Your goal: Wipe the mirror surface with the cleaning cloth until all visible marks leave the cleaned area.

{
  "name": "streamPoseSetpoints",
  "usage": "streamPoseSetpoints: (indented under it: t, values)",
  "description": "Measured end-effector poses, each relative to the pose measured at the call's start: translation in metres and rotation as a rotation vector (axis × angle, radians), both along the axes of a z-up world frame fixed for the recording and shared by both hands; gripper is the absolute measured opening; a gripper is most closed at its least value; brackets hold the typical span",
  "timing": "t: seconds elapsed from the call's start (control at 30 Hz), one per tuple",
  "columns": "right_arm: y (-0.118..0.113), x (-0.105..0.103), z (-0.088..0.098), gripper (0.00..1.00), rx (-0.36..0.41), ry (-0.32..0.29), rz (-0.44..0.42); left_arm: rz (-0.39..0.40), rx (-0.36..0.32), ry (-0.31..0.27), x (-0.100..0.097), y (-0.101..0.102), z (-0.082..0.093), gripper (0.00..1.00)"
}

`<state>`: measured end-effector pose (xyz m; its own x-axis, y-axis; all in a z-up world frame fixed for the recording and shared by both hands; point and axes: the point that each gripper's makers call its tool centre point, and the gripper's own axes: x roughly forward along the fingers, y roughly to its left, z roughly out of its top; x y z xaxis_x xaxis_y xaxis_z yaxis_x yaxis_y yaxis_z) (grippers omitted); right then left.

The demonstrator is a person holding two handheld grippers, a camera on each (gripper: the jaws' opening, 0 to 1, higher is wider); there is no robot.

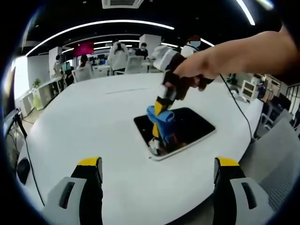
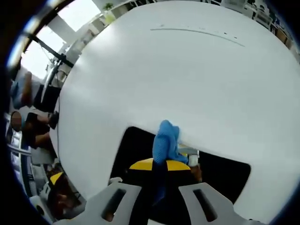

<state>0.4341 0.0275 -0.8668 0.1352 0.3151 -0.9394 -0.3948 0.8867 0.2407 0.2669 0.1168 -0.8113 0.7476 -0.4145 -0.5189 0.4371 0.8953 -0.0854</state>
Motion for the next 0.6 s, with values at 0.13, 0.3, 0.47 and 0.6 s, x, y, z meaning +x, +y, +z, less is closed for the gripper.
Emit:
streamPoseSetpoints:
  t: [0.13, 0.3, 0.47, 0.6]
  values:
    - [0.009, 0.0, 0.0, 0.03, 0.01, 0.004, 0.001, 0.001, -0.003, -0.002, 0.0, 0.0, 0.0, 1.0]
    - [0.023, -0.004, 0.002, 0.03, 0.0, -0.008, 0.034, 0.003, -0.007, -0.003, 0.0, 0.0, 0.0, 1.0]
    - [0.032, -0.002, 0.002, 0.03, 0.004, -0.005, 0.043, -0.002, -0.005, 0.0, 0.0, -0.001, -0.001, 1.0]
    - [0.034, -0.001, 0.001, 0.03, -0.004, -0.018, 0.062, 0.003, -0.006, 0.0, 0.0, 0.0, -0.001, 1.0]
